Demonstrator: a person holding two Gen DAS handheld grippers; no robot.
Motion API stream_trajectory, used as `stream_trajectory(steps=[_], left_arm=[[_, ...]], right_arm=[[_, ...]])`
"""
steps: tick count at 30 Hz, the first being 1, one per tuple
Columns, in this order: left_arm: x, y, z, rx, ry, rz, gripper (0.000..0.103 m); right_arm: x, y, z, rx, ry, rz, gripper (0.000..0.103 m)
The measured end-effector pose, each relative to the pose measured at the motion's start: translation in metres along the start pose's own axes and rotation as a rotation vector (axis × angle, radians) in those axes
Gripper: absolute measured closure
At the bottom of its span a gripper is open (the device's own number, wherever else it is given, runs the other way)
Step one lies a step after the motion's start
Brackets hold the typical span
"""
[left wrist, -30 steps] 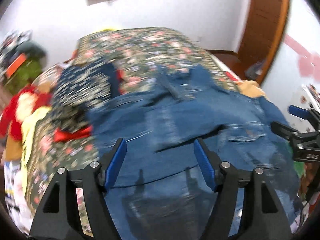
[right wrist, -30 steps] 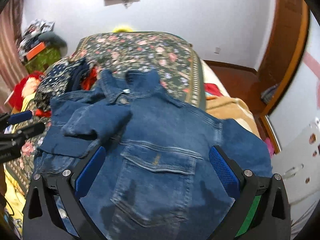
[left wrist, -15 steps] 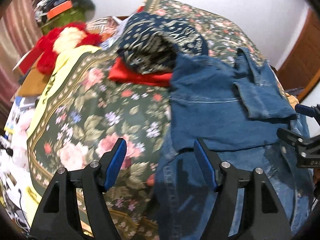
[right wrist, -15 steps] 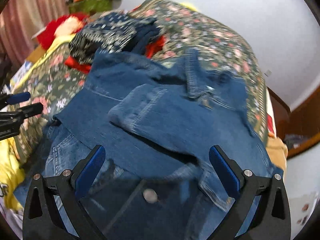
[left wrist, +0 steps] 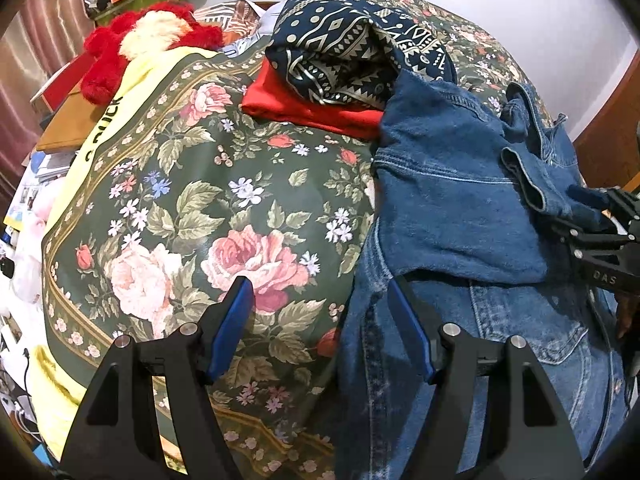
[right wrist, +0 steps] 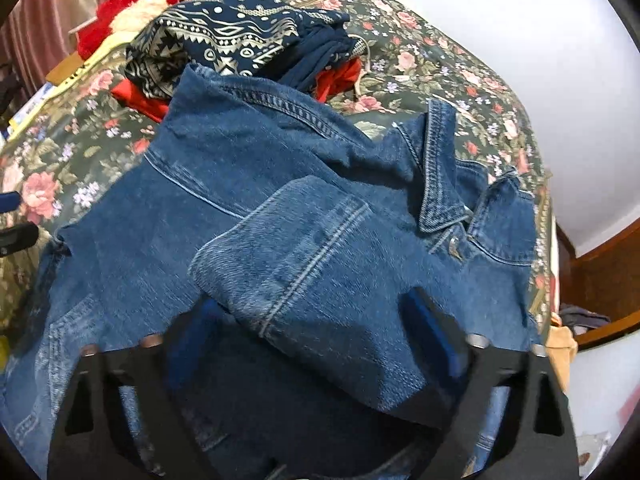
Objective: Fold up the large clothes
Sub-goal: 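Grasp the denim sleeve nearest the right gripper with the right gripper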
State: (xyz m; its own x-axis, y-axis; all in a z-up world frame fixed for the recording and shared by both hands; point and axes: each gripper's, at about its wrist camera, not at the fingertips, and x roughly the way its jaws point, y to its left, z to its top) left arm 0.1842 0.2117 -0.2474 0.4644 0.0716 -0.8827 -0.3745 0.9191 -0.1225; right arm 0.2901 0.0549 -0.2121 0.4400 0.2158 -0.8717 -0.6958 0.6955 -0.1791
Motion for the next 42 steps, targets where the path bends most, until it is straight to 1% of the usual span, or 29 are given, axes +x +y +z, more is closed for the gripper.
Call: stream_trajectory(steps=[2,3,4,5,8,12,16,18,21,25,27,30,37,42], left_arm=[[-0.003,-0.003,0.002,0.007,-0.009,0.000,0.034],[-0.005,-0.006,0.002,0.017,-0.014,0.005,0.034],[-0.007,-0.009,0.003,0.029,-0.020,0.010,0.034],[-0.009,-0.012,0.003,0.038,-0.023,0.014,0.034],[-0.016,-0.021,0.004,0.067,-0.035,0.023,0.034],[-0.027,-0.031,0.007,0.088,-0.056,0.025,0.034],[-0.035,-0.040,0.012,0.085,-0.070,0.007,0.034],[-0.040,-0.046,0.014,0.090,-0.082,0.002,0.034],[-0.046,-0.058,0.016,0.112,-0.098,0.005,0.034],[-0.052,-0.076,0.019,0.149,-0.111,0.003,0.034],[-0.054,-0.085,0.020,0.166,-0.117,0.001,0.034],[-0.055,-0.099,0.020,0.189,-0.121,-0.007,0.034],[-0.048,-0.125,0.014,0.240,-0.093,-0.013,0.034],[-0.041,-0.133,0.009,0.258,-0.062,-0.011,0.034]], right_arm=[[-0.002,0.000,0.000,-0.004,-0.011,0.043,0.055],[-0.003,0.001,0.001,-0.006,-0.019,0.056,0.061],[-0.005,0.002,0.000,-0.003,-0.030,0.066,0.074],[-0.008,0.002,0.000,0.005,-0.039,0.067,0.081],[-0.020,0.000,-0.002,0.032,-0.074,0.050,0.087],[-0.045,-0.021,-0.002,0.097,-0.140,0.030,0.089],[-0.085,-0.058,-0.004,0.210,-0.229,0.008,0.089],[-0.099,-0.078,-0.006,0.271,-0.254,0.006,0.089],[-0.127,-0.113,-0.019,0.396,-0.320,0.017,0.089],[-0.148,-0.142,-0.042,0.510,-0.378,0.020,0.090],[-0.151,-0.153,-0.055,0.554,-0.379,0.026,0.093],[-0.146,-0.166,-0.076,0.608,-0.353,0.042,0.093],[-0.095,-0.180,-0.139,0.762,-0.205,0.108,0.094],[-0.074,-0.186,-0.171,0.855,-0.141,0.172,0.094]])
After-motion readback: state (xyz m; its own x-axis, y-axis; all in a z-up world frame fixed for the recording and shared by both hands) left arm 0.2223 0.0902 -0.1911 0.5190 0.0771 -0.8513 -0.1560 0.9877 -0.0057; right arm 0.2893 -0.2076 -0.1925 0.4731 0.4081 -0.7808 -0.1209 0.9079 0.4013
